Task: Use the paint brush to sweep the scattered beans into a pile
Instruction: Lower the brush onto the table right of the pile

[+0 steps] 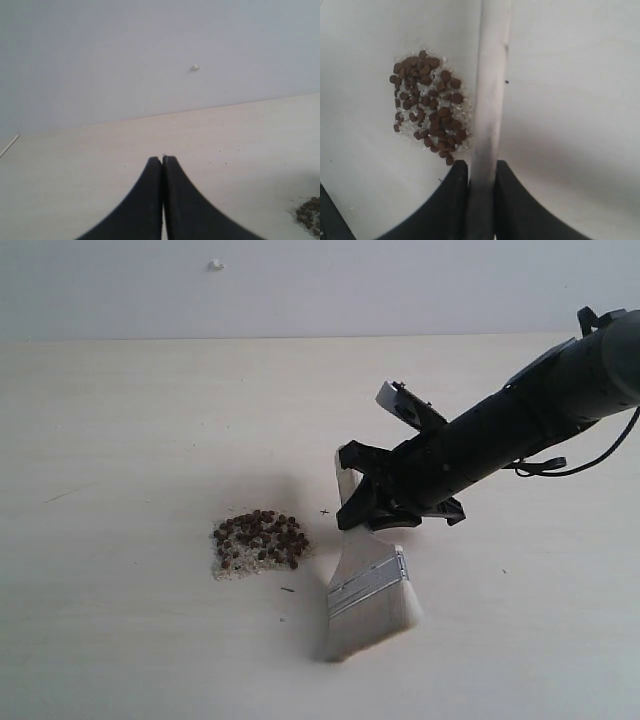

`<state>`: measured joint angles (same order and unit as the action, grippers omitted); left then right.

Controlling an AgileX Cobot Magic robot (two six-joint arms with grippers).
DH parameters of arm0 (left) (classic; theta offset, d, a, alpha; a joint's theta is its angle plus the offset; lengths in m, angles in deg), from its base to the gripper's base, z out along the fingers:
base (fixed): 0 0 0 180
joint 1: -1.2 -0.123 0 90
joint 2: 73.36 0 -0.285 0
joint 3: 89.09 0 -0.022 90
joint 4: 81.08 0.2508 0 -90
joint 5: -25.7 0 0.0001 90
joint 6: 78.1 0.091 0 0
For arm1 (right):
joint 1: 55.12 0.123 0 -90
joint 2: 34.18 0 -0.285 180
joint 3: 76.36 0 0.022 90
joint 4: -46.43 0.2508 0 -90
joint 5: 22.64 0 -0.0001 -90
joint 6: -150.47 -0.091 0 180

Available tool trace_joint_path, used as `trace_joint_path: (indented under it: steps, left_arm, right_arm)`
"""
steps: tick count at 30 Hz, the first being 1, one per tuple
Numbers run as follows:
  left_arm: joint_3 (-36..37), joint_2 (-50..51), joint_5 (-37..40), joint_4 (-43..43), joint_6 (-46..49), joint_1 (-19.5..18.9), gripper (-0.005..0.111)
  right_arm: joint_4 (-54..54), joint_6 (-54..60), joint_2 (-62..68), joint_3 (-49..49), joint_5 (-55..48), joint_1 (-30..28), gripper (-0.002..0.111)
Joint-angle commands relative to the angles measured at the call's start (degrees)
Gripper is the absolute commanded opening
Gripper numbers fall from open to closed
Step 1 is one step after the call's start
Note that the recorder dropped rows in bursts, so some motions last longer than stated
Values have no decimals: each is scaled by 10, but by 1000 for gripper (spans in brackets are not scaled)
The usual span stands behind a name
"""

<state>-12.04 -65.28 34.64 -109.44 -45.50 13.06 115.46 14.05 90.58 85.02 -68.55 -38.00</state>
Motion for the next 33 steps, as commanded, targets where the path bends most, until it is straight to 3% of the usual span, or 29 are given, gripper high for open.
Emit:
trace_joint_path:
  steps: [1,6,14,33]
  left_arm:
    - [2,-3,-3,-1,0,2,0]
    - [2,-3,-3,-1,0,2,0]
    - [2,-3,-3,-1,0,2,0]
    - [2,-3,-3,-1,0,2,0]
  right_arm:
    - [1,25,0,-3,-6,-23,0]
    - [17,57,3,-3,-23,-31,0]
    - [130,142,39,-3,-81,-33,0]
    - [87,116,43,-3,-18,-33,1]
